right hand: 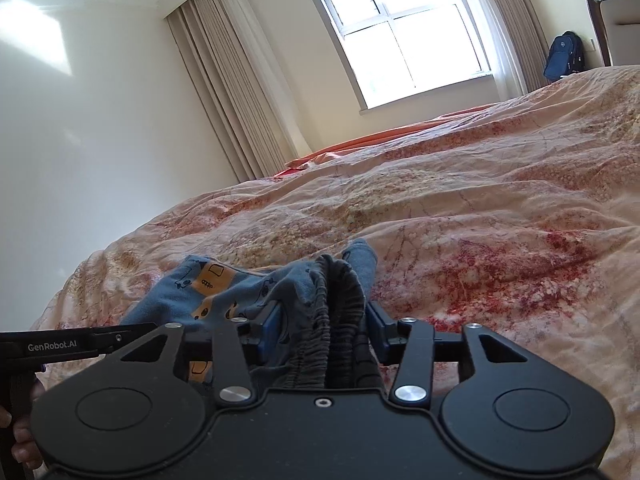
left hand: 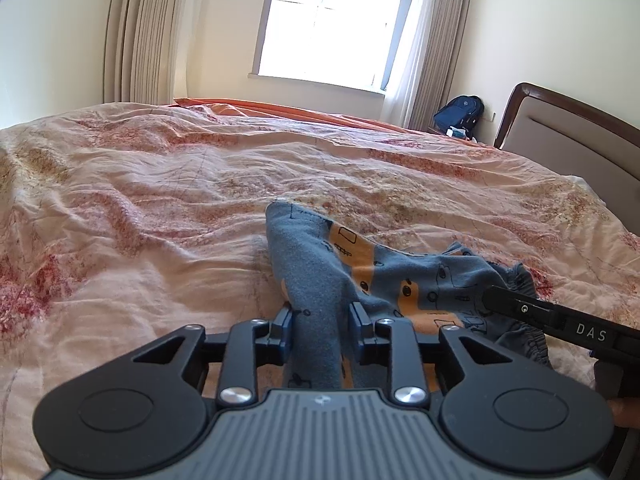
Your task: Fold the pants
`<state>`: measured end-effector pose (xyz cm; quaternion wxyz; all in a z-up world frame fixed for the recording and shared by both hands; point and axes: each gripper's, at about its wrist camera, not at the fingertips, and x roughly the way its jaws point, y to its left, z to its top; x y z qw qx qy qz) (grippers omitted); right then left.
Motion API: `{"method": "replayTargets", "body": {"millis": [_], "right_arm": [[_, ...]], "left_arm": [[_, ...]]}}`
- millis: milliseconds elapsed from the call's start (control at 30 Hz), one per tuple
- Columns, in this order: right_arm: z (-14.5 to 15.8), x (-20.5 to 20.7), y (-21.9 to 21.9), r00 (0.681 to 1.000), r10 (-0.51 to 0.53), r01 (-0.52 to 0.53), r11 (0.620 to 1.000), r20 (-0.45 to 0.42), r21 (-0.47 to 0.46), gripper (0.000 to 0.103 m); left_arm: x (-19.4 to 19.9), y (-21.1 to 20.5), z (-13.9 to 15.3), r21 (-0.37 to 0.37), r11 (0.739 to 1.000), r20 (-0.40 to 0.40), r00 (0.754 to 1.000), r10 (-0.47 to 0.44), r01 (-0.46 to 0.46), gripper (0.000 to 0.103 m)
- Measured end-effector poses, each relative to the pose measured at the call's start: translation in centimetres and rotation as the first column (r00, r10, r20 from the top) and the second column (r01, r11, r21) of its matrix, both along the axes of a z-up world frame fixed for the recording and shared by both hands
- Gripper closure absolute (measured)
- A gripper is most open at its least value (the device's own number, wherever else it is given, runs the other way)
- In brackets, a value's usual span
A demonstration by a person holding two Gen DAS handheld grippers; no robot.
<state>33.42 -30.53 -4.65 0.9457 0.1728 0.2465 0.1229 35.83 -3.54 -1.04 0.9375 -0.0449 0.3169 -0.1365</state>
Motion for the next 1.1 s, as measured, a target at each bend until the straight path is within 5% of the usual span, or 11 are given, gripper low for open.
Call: {"method": "replayTargets", "body": {"millis": [300,400,1100], "right_arm": [[2.5,-3.4,-0.5,0.997,-0.030,0.034,0.999,0.077,-0.042,0.009],[3.8,-5.2,-0.5,0.992,-0.033,0.040,0.998,0.119,-0.056,0.003],[7.4,-20.4,1.0,0.966,-0.043,0.081,0.987,0.254,-0.141,0.001]], "left_arm": [[-3.3,-0.1,2.7,-0.006,1.000,0.086,0.996,0.028,-0.028,0.010],[-5.0,-0.2,3.9,0.012,0.999,0.131,0.991,0.039,-0.041,0.003],[-20.0,1.2,6.6,0.047,0.994,0.248,0.965,0.088,-0.103,0.000]]}}
